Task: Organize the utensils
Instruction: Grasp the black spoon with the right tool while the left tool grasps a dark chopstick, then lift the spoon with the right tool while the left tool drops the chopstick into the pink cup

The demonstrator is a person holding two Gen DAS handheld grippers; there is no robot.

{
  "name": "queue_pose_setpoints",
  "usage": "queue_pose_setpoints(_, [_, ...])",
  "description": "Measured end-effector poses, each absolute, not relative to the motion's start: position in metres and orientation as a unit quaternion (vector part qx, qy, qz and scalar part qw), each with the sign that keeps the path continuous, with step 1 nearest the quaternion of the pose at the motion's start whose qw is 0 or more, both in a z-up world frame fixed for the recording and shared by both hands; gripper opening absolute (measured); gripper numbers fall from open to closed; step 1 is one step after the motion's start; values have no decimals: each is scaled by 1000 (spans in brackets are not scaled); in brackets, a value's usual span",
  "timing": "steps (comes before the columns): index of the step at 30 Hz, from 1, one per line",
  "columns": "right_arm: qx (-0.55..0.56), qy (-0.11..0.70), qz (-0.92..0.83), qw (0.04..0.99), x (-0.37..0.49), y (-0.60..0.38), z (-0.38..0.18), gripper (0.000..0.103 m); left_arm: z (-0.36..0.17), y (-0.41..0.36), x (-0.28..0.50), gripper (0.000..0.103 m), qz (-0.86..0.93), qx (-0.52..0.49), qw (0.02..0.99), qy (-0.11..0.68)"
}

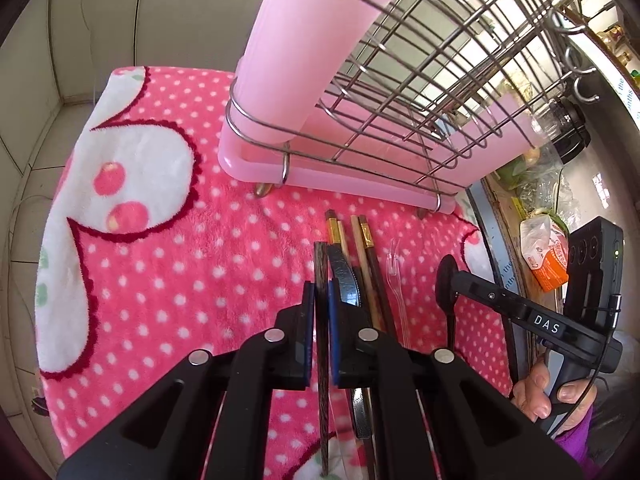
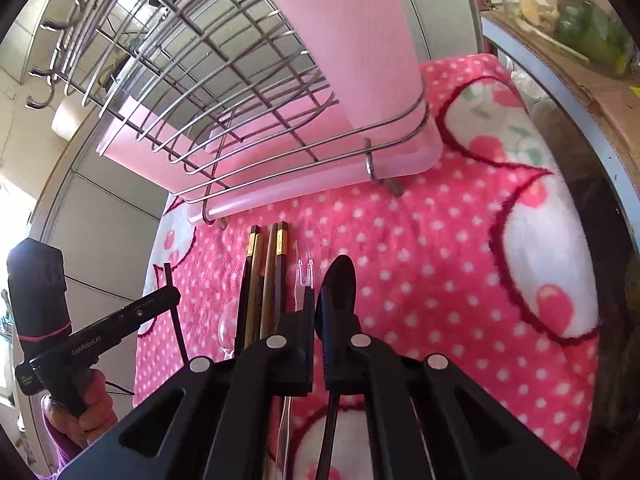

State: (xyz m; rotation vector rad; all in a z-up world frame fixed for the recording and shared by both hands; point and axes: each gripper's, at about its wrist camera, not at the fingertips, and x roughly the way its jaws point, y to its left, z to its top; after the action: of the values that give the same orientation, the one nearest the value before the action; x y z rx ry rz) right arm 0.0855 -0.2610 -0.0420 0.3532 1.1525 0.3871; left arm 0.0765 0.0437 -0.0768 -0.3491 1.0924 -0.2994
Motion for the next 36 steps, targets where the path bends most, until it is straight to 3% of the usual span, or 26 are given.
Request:
queue_pose_setpoints(12, [174,426,230,857,54,-286,37,1,-17,50,52,5,-153,-160,870,441])
queue_pose_setpoints(27, [167,147,268,937,74,-297,189,1,123,69,71,5,-139,-152,944,256])
queue_pose_setpoints(36, [145,61,239,958,127,-300,211,1,156,80,112,5,-101,-145,970,165])
